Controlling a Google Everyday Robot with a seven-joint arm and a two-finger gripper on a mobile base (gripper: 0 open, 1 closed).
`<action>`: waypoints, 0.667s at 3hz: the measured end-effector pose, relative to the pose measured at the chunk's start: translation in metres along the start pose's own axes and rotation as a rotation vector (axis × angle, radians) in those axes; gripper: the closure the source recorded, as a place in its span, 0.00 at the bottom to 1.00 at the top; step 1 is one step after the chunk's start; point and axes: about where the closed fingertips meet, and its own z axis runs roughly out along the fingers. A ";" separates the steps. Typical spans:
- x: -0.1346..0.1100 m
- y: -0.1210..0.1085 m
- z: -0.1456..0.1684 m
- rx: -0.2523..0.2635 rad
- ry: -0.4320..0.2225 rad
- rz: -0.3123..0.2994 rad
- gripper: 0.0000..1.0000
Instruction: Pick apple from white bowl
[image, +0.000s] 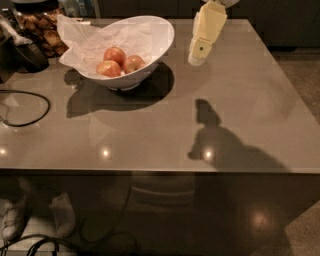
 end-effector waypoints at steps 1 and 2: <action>-0.012 -0.007 0.007 0.006 -0.034 -0.026 0.00; -0.044 -0.021 0.022 -0.015 -0.080 -0.090 0.00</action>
Offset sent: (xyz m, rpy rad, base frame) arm 0.0561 0.0791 0.0069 0.0566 -0.0006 0.2165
